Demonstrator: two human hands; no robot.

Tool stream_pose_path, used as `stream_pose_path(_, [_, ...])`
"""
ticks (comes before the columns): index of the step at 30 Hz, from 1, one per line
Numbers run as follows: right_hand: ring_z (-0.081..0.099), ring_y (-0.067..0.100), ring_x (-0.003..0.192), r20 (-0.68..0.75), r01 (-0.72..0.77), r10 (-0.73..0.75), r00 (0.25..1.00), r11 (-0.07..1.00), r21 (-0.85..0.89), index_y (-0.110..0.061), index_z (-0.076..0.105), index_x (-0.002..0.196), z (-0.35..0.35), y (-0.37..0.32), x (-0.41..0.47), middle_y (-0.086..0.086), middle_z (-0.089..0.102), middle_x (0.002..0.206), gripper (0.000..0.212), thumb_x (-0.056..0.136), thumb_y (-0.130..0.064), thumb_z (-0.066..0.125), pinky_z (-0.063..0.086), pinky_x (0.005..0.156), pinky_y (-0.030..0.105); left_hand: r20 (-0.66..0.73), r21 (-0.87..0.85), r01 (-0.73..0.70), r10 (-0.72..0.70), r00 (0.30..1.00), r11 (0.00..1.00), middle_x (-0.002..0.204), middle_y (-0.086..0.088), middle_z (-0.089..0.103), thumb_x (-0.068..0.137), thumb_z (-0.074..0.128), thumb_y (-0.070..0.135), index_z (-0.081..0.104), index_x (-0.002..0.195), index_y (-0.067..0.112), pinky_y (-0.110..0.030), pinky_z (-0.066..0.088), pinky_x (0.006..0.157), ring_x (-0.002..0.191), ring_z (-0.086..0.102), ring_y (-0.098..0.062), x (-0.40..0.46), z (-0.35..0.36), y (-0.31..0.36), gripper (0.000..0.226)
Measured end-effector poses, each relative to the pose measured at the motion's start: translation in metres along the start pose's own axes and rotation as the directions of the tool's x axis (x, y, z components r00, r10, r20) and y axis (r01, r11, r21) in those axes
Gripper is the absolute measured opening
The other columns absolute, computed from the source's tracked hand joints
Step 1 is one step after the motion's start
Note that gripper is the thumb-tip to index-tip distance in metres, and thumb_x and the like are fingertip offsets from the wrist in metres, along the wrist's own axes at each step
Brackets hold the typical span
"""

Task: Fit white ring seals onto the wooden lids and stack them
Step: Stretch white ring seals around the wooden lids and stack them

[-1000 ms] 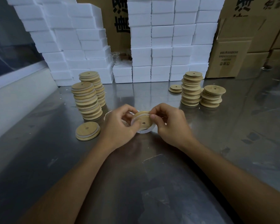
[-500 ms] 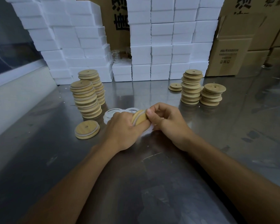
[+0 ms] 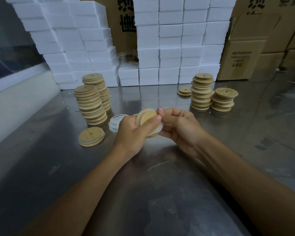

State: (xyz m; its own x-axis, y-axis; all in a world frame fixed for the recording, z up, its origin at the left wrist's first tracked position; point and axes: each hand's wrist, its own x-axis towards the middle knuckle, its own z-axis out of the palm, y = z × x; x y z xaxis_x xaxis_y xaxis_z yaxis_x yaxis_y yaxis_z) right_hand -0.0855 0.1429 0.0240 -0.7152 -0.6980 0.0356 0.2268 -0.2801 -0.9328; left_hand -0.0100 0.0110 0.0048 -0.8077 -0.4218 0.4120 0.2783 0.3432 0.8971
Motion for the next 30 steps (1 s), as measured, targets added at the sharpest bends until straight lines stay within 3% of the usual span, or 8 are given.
stream_pose_path(2, [0.072,0.024,0.081,-0.006,-0.028,0.027,1.0,0.999,-0.017,-0.009,0.068,0.085,0.0013,0.0026,0.0004,0.012,0.074,0.087,0.025,0.077,-0.032,0.072,0.061,0.081,0.039,-0.026,0.016,-0.024,0.024,0.999,1.0,0.06,0.007,0.065,0.082,0.069,0.038,0.071,0.069,0.008,-0.018,0.047,0.058,0.059,0.059,-0.005,-0.0007,0.0018,-0.002,0.032])
stream_pose_path(6, [0.074,0.022,0.078,-0.006,-0.068,0.068,0.998,0.997,0.03,-0.008,0.066,0.09,0.0029,0.0067,-0.0002,0.01,0.075,0.086,0.022,0.089,-0.03,0.067,0.059,0.067,0.03,-0.081,0.053,-0.078,0.082,0.993,0.996,0.054,0.013,0.062,0.087,0.07,0.035,0.07,0.061,0.023,-0.012,0.043,0.054,0.054,0.056,0.002,-0.0005,0.0042,-0.0052,0.029])
stream_pose_path(9, [0.073,0.022,0.077,-0.052,-0.027,0.027,0.998,1.0,0.009,-0.005,0.066,0.088,0.0021,0.0088,0.0002,0.012,0.074,0.083,0.019,0.093,-0.024,0.064,0.06,0.068,0.032,-0.077,0.094,-0.077,0.084,0.993,0.993,0.063,0.001,0.069,0.083,0.068,0.049,0.073,0.072,0.021,-0.019,0.048,0.057,0.06,0.061,-0.002,-0.0013,0.0048,-0.0081,0.031])
stream_pose_path(13, [0.07,0.02,0.067,-0.105,0.181,-0.21,0.972,0.954,-0.238,0.0,0.064,0.085,0.0012,0.0073,-0.0008,0.013,0.071,0.07,0.011,0.093,-0.008,0.064,0.06,0.063,0.032,-0.014,0.102,-0.025,0.026,1.0,0.994,0.073,-0.01,0.071,0.076,0.068,0.057,0.074,0.075,0.011,-0.026,0.052,0.064,0.069,0.067,-0.016,-0.0011,0.0009,-0.0104,0.047])
stream_pose_path(15, [0.066,0.021,0.065,-0.018,0.335,-0.389,0.921,0.815,-0.472,0.002,0.063,0.086,0.0012,0.0071,-0.0018,0.02,0.07,0.071,0.009,0.093,-0.004,0.063,0.057,0.062,0.037,0.054,0.073,0.015,-0.019,0.998,0.997,0.067,-0.013,0.067,0.074,0.064,0.057,0.071,0.073,0.005,-0.028,0.05,0.061,0.066,0.063,-0.02,-0.0004,-0.0033,-0.0107,0.052])
stream_pose_path(18, [0.065,0.015,0.065,0.064,0.417,-0.457,0.887,0.733,-0.537,0.001,0.063,0.087,0.0024,0.0075,-0.0031,0.014,0.07,0.071,0.009,0.094,-0.005,0.061,0.055,0.061,0.032,0.073,0.074,-0.016,0.011,0.997,0.997,0.06,-0.006,0.061,0.08,0.061,0.052,0.066,0.065,0.004,-0.031,0.047,0.059,0.061,0.059,-0.018,-0.0019,-0.0039,-0.0083,0.05])
stream_pose_path(23, [0.065,0.008,0.06,-0.062,0.182,-0.215,0.975,0.922,-0.341,-0.009,0.062,0.081,0.0044,0.0105,-0.0041,-0.002,0.068,0.065,0.022,0.095,-0.025,0.062,0.052,0.055,0.022,-0.014,0.335,-0.248,0.268,0.963,0.909,0.053,-0.007,0.06,0.089,0.046,0.054,0.066,0.061,0.005,-0.044,0.046,0.057,0.053,0.056,-0.021,-0.0048,-0.0007,-0.0076,0.06])
stream_pose_path(30, [0.073,0.022,0.077,-0.115,0.022,-0.039,0.993,0.99,-0.141,-0.005,0.069,0.083,-0.0004,0.0071,0.0,0.014,0.074,0.083,0.022,0.091,-0.025,0.065,0.058,0.067,0.029,-0.064,0.354,-0.265,0.306,0.95,0.897,0.043,0.008,0.039,0.089,0.049,0.05,0.044,0.048,0.018,-0.033,0.039,0.049,0.045,0.041,-0.013,-0.005,0.0026,-0.006,0.052])
